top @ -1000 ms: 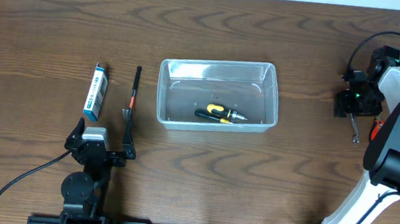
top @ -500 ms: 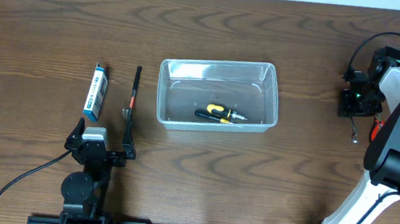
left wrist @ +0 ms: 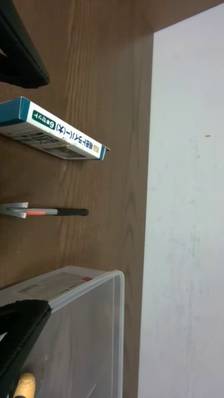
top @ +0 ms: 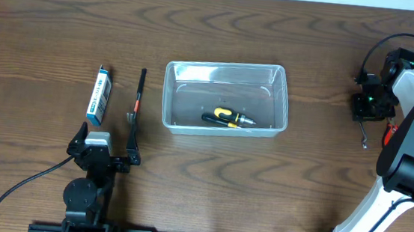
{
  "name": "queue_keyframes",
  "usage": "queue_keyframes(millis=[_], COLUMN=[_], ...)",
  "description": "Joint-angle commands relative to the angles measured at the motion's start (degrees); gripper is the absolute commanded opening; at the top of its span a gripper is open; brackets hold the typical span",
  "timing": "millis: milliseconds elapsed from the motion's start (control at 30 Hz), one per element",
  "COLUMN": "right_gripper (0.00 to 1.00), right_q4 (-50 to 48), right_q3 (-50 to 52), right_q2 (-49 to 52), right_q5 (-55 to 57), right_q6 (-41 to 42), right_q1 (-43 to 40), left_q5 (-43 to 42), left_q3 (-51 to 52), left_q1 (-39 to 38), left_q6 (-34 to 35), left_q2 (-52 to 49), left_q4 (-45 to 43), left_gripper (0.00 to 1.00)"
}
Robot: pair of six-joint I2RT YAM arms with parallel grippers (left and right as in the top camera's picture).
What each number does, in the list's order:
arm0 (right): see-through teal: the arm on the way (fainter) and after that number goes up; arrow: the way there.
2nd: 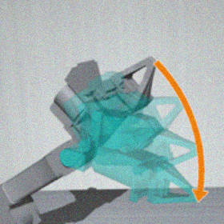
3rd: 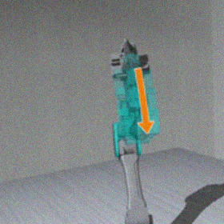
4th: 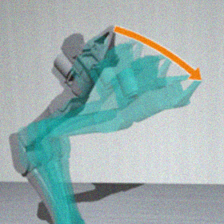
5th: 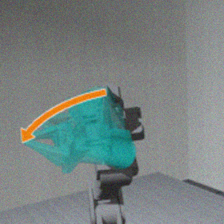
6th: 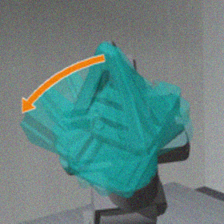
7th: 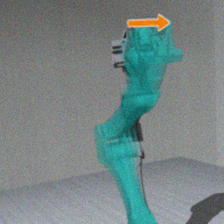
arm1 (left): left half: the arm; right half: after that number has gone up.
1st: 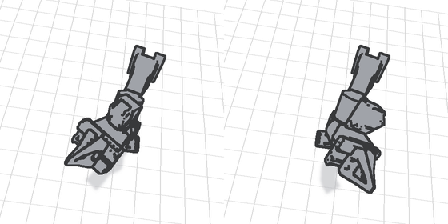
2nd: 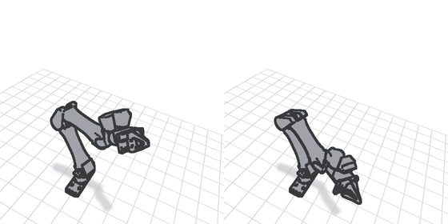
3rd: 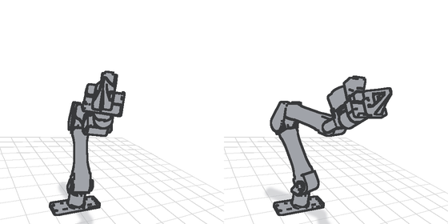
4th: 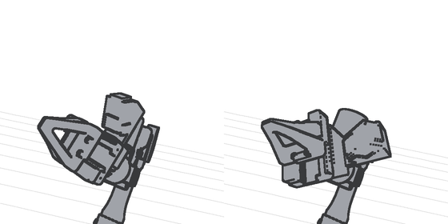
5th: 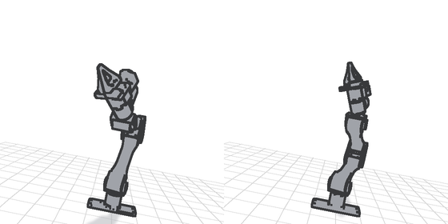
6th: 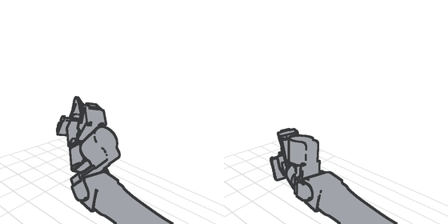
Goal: Pack container
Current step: 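Move the right gripper to the silver wrench and grasp it, then carry the wrench into the container and release it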
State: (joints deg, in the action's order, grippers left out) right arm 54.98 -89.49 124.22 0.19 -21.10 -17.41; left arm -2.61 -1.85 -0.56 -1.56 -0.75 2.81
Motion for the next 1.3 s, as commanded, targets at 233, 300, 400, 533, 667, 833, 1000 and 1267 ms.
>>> queue_keyframes(millis=[233, 300, 400, 533, 667, 833, 1000, 1267], right_gripper=[0.08, 0.06, 0.04, 0.01, 0.01, 0.01, 0.02, 0.04], right_q4=[0.28, 0.33, 1.14, 3.41, 7.61, 12.57, 17.44, 22.49], right_q3=[0.35, 0.22, -1.11, -4.50, -10.36, -18.03, -26.99, -38.88], right_q2=[2.43, 2.43, 2.40, 2.40, 2.40, 2.29, 1.16, -2.93], right_q5=[-1.09, -1.09, -1.36, -2.69, -3.65, -3.67, -3.67, -4.72], right_q6=[0.96, 1.22, 1.40, 1.38, 1.36, 1.36, 1.36, 0.57], right_q1=[-0.20, -0.20, -0.17, -0.13, 0.17, 1.01, 3.45, 12.59], left_q5=[0.46, 0.46, 0.46, 0.46, 0.46, 0.46, 0.46, 0.46], left_q3=[1.62, 1.62, 1.62, 1.62, 1.62, 1.62, 1.62, 1.62], left_q1=[-0.17, -0.17, -0.17, -0.17, -0.17, -0.17, -0.17, -0.17], left_q6=[-0.57, -0.59, -0.57, -0.59, -0.57, -0.57, -0.57, -0.57], left_q2=[0.15, 0.15, 0.15, 0.15, 0.15, 0.15, 0.15, 0.15], left_q4=[1.01, 1.01, 1.01, 1.01, 1.01, 1.01, 1.01, 1.01], left_gripper=[0.98, 0.98, 0.98, 0.98, 0.98, 0.98, 0.98, 0.98])
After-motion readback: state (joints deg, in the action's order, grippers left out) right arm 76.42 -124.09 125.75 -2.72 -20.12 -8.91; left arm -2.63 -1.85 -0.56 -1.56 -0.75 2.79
